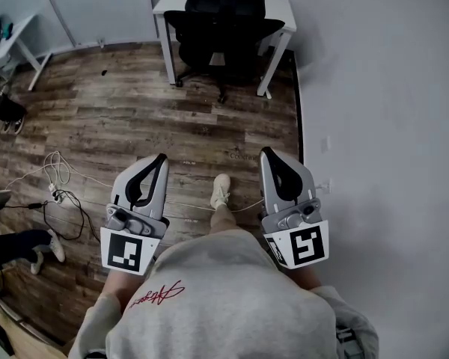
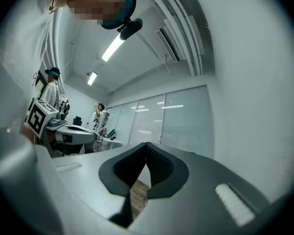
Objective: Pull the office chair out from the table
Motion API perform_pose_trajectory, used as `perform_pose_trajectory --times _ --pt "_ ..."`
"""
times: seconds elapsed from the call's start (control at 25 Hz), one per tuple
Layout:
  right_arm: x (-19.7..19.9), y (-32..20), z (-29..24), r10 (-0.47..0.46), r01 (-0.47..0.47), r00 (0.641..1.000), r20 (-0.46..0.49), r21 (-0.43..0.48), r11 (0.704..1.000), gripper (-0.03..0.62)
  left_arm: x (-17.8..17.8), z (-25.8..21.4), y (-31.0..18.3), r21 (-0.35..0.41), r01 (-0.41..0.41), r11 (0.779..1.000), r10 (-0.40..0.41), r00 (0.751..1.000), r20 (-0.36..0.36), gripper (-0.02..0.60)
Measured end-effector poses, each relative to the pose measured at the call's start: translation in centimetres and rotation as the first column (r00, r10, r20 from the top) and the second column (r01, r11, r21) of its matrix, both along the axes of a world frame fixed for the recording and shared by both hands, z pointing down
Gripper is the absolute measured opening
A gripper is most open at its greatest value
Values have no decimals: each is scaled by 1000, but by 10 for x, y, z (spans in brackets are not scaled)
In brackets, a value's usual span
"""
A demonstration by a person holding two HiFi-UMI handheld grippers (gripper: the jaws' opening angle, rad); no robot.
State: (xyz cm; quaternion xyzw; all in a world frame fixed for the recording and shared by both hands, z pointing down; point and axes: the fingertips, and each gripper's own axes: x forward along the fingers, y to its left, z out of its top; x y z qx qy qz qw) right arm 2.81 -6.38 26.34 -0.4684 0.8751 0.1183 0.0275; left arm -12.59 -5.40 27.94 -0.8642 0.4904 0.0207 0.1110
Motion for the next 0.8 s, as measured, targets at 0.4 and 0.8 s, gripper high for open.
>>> perform_pose_trajectory --times 0.4,0.8 --pt "6 -106 -20 -21 22 1000 -8 40 999 -2 1 -13 -100 9 36 999 -36 999 5 -5" --pt "21 -217 -35 -19 20 1000 -13 39 999 -2 10 -29 -212 18 55 998 -55 998 2 -5"
